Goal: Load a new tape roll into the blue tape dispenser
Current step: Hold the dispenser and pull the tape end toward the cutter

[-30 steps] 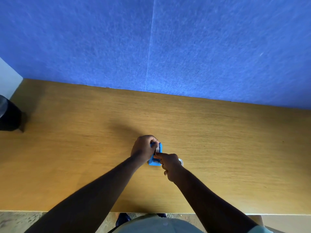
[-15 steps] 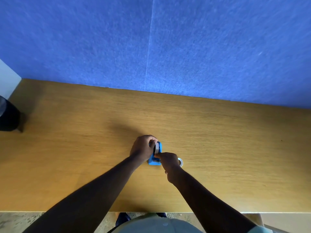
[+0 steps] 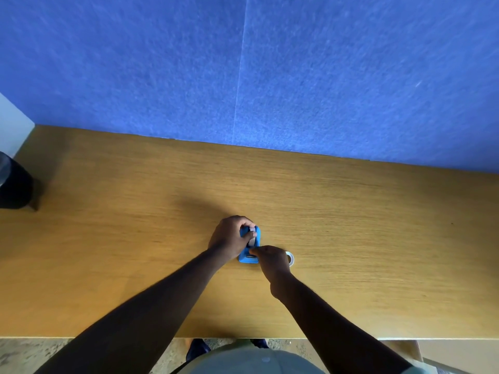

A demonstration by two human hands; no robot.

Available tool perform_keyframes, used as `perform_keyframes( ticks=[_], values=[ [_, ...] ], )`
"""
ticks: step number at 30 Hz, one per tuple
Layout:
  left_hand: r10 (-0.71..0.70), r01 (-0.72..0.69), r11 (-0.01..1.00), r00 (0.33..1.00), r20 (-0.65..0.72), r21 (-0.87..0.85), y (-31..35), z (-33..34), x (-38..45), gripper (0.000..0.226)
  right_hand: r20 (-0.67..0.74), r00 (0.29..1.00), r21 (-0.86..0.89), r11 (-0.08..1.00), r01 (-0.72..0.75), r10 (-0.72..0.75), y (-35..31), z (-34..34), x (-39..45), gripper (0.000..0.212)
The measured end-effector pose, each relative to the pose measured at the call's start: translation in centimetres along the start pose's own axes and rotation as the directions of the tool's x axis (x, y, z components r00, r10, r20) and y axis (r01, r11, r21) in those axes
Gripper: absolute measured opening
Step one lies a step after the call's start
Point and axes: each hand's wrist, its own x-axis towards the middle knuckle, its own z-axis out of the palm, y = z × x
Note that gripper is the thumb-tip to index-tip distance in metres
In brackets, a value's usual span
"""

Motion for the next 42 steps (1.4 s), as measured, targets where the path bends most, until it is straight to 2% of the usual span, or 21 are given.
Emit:
perform_keyframes(
  ticks=[3,5,9,17,21,24,29,33,37,39,42],
  values=[
    [-0.005,0.005,1.0,1.0,-0.002,-0.002,0.0,0.1,0.0,0.022,0.023,0.999,0.05,0.998,-0.03,0.029,0.1,-0.4,0.2,0.007],
    [-0.01,0.01,1.0,1.0,-0.005,-0.007,0.0,0.1,0.1,0.021,0.036,0.998,0.074,0.996,-0.047,0.045,0.0,-0.4,0.2,0.013],
    [-0.011,0.011,1.0,1.0,-0.006,-0.01,0.0,0.2,0.1,0.02,0.001,0.999,0.005,0.999,-0.049,0.049,0.0,0.0,0.3,0.03],
    [-0.027,0.027,1.0,0.999,-0.042,-0.008,-0.1,0.4,0.0,0.02,-0.05,0.998,0.059,0.998,-0.036,0.039,0.7,0.2,0.5,0.017],
    [-0.035,0.035,0.999,0.998,-0.05,-0.004,0.0,0.5,0.2,0.019,-0.065,0.994,0.084,0.993,-0.078,0.083,1.1,0.4,0.3,0.021],
    [-0.046,0.045,0.999,0.998,-0.043,-0.006,0.0,0.4,0.2,0.018,-0.112,0.992,0.107,0.993,-0.04,0.052,1.6,0.4,0.2,0.031],
    [-0.051,0.051,0.999,0.998,-0.046,-0.005,0.1,0.4,0.2,0.019,-0.181,0.983,0.115,0.993,0.031,-0.01,1.6,0.1,0.2,0.023],
    [-0.052,0.052,0.999,0.997,-0.05,-0.001,0.2,0.4,0.1,0.018,-0.174,0.985,0.221,0.975,0.022,0.017,1.3,0.3,-0.1,0.02],
    [-0.052,0.052,0.999,0.998,-0.048,-0.001,0.3,0.4,0.1,0.018,-0.124,0.99,0.358,0.933,-0.019,0.068,1.0,0.6,-0.4,0.023],
    [-0.047,0.047,0.999,0.998,-0.051,0.003,0.3,0.3,0.2,0.018,-0.116,0.989,0.433,0.901,-0.034,0.093,1.0,0.6,-0.6,0.032],
    [-0.04,0.041,0.999,0.998,-0.055,0.004,0.3,0.3,0.2,0.017,-0.072,0.989,0.463,0.883,-0.084,0.132,0.9,0.2,-0.8,0.034]
  ],
)
